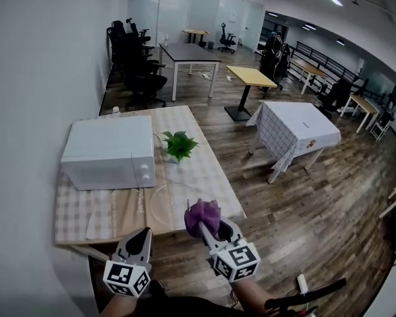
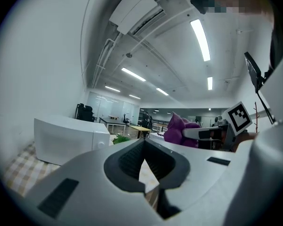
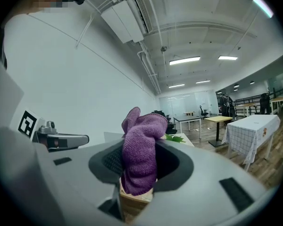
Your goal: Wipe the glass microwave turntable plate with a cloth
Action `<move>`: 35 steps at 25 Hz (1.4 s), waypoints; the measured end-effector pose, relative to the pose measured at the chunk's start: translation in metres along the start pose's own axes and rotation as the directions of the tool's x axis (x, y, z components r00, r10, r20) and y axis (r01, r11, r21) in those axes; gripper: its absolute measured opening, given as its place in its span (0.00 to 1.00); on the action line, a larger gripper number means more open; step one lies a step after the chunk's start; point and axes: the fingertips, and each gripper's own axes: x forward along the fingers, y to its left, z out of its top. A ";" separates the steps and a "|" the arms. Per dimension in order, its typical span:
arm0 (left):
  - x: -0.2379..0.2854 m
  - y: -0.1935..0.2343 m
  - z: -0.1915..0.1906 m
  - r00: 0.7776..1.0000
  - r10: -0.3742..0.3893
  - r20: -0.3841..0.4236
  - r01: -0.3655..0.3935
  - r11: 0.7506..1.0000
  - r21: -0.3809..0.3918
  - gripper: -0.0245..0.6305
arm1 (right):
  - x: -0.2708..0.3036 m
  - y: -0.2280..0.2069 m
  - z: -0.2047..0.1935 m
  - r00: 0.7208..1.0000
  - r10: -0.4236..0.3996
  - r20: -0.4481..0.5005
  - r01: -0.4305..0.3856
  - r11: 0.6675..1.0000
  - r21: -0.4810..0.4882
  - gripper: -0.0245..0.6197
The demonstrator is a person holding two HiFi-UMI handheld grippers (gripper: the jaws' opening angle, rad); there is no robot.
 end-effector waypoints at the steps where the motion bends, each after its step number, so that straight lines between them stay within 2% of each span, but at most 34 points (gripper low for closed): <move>1: 0.004 0.009 0.001 1.000 0.005 0.003 -0.005 1.000 -0.008 0.04 | 0.008 0.001 0.001 1.000 -0.004 0.000 0.004 1.000 -0.003 0.26; 4: 0.013 0.032 0.004 1.000 0.005 0.006 -0.005 1.000 -0.025 0.04 | 0.031 0.003 0.005 1.000 -0.019 -0.007 0.019 1.000 -0.014 0.26; 9: 0.027 0.063 0.007 0.999 -0.046 0.004 0.046 0.999 -0.027 0.04 | 0.072 0.013 0.004 0.999 -0.031 -0.023 0.031 0.999 -0.009 0.26; 18: 0.054 0.110 -0.005 0.996 -0.086 -0.016 0.084 0.994 -0.072 0.04 | 0.132 0.017 -0.004 0.996 -0.054 -0.067 0.053 0.999 -0.013 0.26; 26: 0.093 0.134 -0.033 0.998 -0.038 -0.043 0.034 0.996 -0.088 0.04 | 0.183 -0.009 -0.042 0.989 -0.008 -0.151 0.006 1.000 -0.014 0.26; 31: 0.124 0.143 -0.049 0.995 0.004 -0.104 -0.014 0.995 -0.098 0.04 | 0.218 -0.036 -0.062 0.980 0.027 -0.197 -0.024 1.000 0.016 0.26; 33: 0.134 0.148 -0.059 0.992 0.031 -0.124 -0.044 0.994 -0.097 0.04 | 0.231 -0.045 -0.076 0.973 0.037 -0.226 -0.034 0.999 0.015 0.26; 35: 0.145 0.157 -0.068 0.989 0.084 -0.118 -0.091 0.994 -0.059 0.04 | 0.246 -0.052 -0.091 0.966 0.056 -0.251 -0.056 0.998 0.010 0.26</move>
